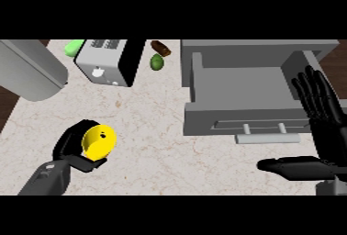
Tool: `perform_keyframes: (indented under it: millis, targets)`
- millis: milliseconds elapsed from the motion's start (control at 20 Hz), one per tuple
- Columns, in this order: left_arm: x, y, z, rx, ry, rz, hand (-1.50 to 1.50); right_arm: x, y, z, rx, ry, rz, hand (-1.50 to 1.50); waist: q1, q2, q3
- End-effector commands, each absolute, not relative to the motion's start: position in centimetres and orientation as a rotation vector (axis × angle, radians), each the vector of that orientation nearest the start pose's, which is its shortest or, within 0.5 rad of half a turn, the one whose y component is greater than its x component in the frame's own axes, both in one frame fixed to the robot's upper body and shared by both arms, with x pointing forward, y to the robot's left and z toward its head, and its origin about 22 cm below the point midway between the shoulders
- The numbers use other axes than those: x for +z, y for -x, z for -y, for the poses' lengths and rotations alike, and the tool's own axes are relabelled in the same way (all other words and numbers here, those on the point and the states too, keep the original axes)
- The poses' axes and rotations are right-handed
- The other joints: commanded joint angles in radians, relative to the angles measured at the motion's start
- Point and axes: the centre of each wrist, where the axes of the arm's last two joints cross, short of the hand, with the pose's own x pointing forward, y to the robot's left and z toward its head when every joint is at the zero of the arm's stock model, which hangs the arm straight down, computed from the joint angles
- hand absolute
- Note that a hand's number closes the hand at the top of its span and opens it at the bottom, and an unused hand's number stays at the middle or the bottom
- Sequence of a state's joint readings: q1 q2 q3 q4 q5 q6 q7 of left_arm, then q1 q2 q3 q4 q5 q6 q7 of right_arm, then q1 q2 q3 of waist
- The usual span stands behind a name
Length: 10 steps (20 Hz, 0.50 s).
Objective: Pick up the cup, place it into the drawer and close the drawer
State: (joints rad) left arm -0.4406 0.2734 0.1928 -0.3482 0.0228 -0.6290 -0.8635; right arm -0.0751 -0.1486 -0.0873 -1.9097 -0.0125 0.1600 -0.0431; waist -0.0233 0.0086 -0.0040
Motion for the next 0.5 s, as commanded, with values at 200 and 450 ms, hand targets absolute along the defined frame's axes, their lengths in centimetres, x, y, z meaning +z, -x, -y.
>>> perform_keyframes:
  millis: [200,450]
  targets:
    - [-12.6,-27.3,-32.6,0.142,0.566,1.872,1.50,11.3,-24.1,27.5,0.246,0.035,2.001,-1.50,0.007,-0.002,0.000]
    - [-12.7,-28.1,-31.0,0.363,0.213,1.990,1.50,11.2,-23.7,27.6,0.253,0.051,2.024,-1.50,0.003,-0.003,0.001]
